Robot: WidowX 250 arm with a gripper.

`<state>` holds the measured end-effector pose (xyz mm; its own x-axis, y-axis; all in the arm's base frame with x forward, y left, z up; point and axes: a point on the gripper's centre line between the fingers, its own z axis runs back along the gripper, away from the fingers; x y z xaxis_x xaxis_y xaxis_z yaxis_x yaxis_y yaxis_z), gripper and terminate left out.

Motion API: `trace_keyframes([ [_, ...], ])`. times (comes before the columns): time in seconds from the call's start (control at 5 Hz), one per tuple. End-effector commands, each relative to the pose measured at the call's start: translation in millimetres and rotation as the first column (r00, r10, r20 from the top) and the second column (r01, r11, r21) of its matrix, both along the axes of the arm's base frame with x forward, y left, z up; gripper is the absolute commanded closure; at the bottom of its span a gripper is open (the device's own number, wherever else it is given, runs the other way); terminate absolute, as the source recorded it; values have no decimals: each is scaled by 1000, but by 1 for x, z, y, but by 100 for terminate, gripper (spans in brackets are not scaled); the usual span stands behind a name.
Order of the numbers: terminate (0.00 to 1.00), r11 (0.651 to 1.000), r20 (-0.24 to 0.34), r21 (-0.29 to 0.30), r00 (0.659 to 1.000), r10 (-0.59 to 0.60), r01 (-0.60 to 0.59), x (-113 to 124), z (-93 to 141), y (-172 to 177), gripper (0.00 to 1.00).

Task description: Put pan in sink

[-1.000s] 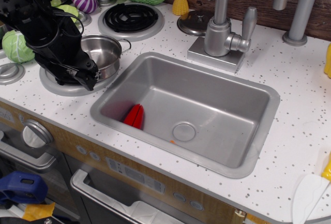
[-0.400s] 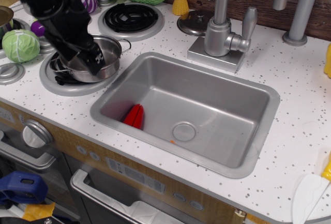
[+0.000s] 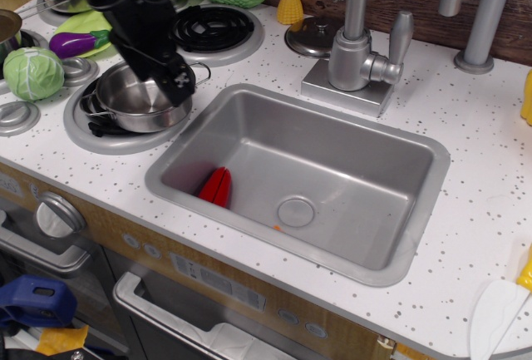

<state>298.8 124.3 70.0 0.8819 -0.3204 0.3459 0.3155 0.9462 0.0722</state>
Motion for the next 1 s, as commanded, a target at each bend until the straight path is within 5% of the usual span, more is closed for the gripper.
trace_keyframes([
  [0.0, 0, 1000, 43, 4, 999, -6, 6, -2, -8, -5, 0],
  [0.8, 0, 999, 35, -50, 999, 14, -12, 3, -32, 14, 0],
])
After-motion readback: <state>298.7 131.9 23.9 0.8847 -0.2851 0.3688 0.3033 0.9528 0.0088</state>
